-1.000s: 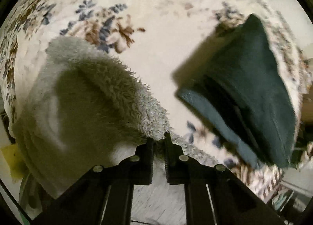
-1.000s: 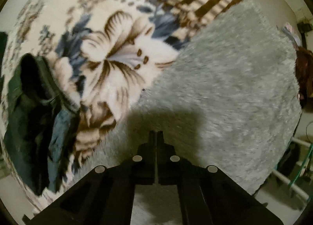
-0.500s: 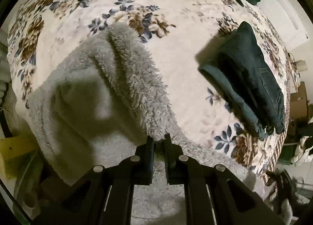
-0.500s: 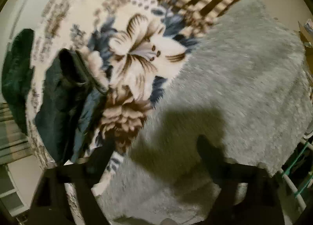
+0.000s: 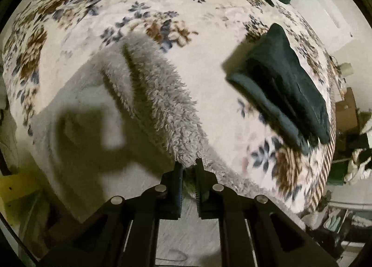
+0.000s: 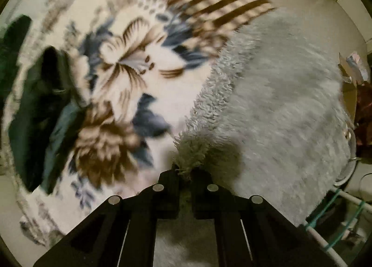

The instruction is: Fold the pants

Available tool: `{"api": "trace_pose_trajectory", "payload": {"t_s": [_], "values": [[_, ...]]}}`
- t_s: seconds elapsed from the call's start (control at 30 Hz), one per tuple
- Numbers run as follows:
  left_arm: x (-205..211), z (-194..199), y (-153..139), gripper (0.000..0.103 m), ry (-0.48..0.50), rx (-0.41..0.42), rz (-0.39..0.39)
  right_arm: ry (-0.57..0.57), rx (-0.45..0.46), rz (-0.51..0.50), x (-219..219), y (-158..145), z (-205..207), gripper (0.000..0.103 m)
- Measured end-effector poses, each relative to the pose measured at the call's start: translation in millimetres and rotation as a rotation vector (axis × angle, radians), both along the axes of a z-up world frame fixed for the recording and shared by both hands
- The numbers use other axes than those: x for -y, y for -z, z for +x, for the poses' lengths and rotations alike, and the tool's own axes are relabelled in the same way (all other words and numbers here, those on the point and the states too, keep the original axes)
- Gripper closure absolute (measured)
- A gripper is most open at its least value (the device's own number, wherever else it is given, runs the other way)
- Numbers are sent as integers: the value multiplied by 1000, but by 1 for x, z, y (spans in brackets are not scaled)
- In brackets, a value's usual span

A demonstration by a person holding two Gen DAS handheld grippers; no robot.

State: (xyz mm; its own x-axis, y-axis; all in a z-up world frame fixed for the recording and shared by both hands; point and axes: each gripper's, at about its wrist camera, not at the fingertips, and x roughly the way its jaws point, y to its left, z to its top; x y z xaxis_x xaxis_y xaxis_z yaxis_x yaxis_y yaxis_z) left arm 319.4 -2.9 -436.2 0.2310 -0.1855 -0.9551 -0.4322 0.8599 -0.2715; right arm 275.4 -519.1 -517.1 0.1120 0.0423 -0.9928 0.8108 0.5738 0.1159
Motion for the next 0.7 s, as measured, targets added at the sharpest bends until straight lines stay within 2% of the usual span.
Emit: {"api": "trace_pose_trajectory", "payload": {"t_s": [0.1,0.2,0.27,0.4,0.47,0.5,0.57,0.6,0.63,0.67,0.7], "values": [[-2,-40,7,96,38,-29,12,34,67,9,-5,-26,-63,96],[-5,-79,31,96,55,-97,35,45,54,7,-8,-24,-124,96],[-12,-104,53,96,32,-165,28,35,3,5,-17,-4,-160,96],[-21,-135,88,95,4,-251,24,20,-104,25,-27,40,-200,96],[-27,-142,91,92,-13,-255,4,10,-148,54,-28,60,-211,96],[-32,-145,85,92,-35,-238,-30,9,-160,78,-28,69,-215,95],[-38,-144,70,87,-45,-203,-37,25,-150,126,-25,74,-224,88],[-40,-142,58,74,-47,-180,0,30,-143,149,-24,74,-227,78],[-42,-139,48,56,-46,-153,21,28,-132,163,-24,73,-228,63],[-44,-133,33,46,-45,-102,43,26,-124,168,-25,73,-224,56],[-45,-126,24,32,-36,-66,73,21,-113,170,-26,70,-222,45]]}}
